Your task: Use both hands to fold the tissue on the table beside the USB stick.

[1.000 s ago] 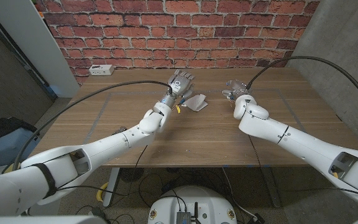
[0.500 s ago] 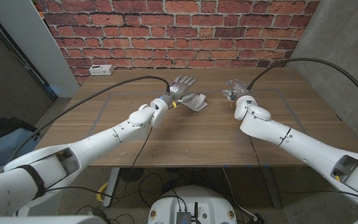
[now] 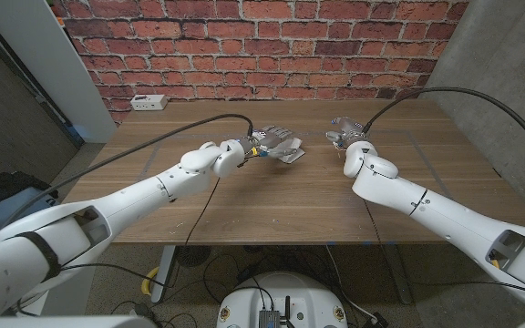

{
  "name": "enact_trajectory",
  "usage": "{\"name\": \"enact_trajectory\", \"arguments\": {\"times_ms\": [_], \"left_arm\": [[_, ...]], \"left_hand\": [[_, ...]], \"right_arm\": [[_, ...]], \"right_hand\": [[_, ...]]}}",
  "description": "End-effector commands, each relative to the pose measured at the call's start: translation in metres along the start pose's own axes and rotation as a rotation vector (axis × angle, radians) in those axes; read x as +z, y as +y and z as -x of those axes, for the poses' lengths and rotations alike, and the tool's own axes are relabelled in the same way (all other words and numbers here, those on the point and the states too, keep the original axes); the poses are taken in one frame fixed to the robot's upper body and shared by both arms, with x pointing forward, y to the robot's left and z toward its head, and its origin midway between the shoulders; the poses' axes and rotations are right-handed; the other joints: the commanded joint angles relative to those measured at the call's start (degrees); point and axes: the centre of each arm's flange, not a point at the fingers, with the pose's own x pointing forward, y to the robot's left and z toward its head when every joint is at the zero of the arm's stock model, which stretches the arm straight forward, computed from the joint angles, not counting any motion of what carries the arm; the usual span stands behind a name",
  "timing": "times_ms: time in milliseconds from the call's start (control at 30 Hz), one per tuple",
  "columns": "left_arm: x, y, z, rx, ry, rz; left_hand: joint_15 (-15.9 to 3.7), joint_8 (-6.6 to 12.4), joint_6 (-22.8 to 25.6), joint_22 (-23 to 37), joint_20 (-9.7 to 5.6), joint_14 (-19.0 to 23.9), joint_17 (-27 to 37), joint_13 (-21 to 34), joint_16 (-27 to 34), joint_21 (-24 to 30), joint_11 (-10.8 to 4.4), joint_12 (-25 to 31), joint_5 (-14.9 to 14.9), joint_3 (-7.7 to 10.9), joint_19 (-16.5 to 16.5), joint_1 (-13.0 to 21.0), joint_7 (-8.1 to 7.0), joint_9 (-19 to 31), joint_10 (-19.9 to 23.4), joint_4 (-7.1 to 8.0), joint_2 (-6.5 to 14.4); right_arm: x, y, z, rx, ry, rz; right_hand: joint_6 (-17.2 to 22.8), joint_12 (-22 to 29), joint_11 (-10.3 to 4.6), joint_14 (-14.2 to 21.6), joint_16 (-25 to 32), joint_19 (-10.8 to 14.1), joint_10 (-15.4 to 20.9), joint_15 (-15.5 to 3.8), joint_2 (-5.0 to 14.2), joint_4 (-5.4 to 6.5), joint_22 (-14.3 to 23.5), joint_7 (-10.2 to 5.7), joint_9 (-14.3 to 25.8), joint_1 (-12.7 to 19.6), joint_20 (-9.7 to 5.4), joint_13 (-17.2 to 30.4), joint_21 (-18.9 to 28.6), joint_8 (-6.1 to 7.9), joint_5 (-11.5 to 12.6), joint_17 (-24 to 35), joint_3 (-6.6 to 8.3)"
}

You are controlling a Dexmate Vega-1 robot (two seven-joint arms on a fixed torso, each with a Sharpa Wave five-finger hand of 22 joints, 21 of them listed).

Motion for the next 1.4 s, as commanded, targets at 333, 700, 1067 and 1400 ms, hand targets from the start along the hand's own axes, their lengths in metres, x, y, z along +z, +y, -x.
{"name": "enact_trajectory", "arguments": {"times_ms": [333,700,1067,1400], "left_arm": [[0.008,-0.019,-0.013,-0.219,-0.12,-0.045],[0.005,-0.029,-0.017,-0.307,-0.139,-0.033],[0.002,-0.032,-0.019,-0.319,-0.131,-0.066],[-0.007,-0.002,-0.01,-0.152,-0.119,-0.047]], "left_hand": [[0.36,0.2,-23.5,0.14,-1.05,-29.62,0.22,0.19,0.26,-0.34,0.62,0.15,0.85,-1.96,-25.56,-0.63,0.48,0.13,-27.13,0.08,5.69],[0.71,0.37,-24.66,0.19,-1.01,-30.39,0.24,0.22,0.26,0.12,0.9,0.27,1.32,-3.29,-24.7,-0.62,0.77,0.16,-28.32,0.08,5.94],[1.26,0.62,-25.34,0.29,-0.73,-31.14,0.27,0.24,0.09,0.47,0.77,0.16,1.87,-4.71,-24.11,-0.61,0.76,0.18,-29.87,0.09,6.19],[2.86,2.11,-22.02,0.38,3.31,-26.76,0.26,0.29,1.85,1.86,0.38,1.81,2.55,-8.09,-20.93,-0.35,-2.58,0.24,-26.7,-0.3,5.47]], "right_arm": [[-0.002,0.0,0.002,0.011,-0.001,-0.014],[-0.001,0.0,-0.001,0.021,-0.01,-0.015],[0.003,0.0,-0.006,0.034,-0.017,-0.011],[0.006,0.0,-0.01,0.033,-0.021,-0.018]], "right_hand": [[0.2,-0.42,0.07,-0.52,-0.03,-0.6,0.48,0.13,0.3,0.3,0.08,-0.16,-0.02,-0.85,-0.08,-0.01,-0.46,-0.13,-0.15,0.16,-0.3],[0.28,-0.55,0.1,-0.71,-0.11,-0.87,0.58,0.2,0.48,0.24,0.09,-0.09,-0.01,-0.9,-0.07,-0.01,-0.68,-0.21,-0.2,0.11,-0.4],[0.46,-0.72,0.11,-0.9,-0.19,-1.14,0.6,0.34,0.65,0.15,0.09,-0.08,-0.01,-0.93,0.02,0.0,-0.91,-0.25,-0.25,0.05,-0.5],[0.46,-0.9,0.05,-1.02,-0.24,-1.19,0.51,0.37,0.79,0.1,0.09,-0.11,-0.01,-0.97,0.08,0.0,-1.03,-0.34,-0.28,0.0,-0.58]]}}
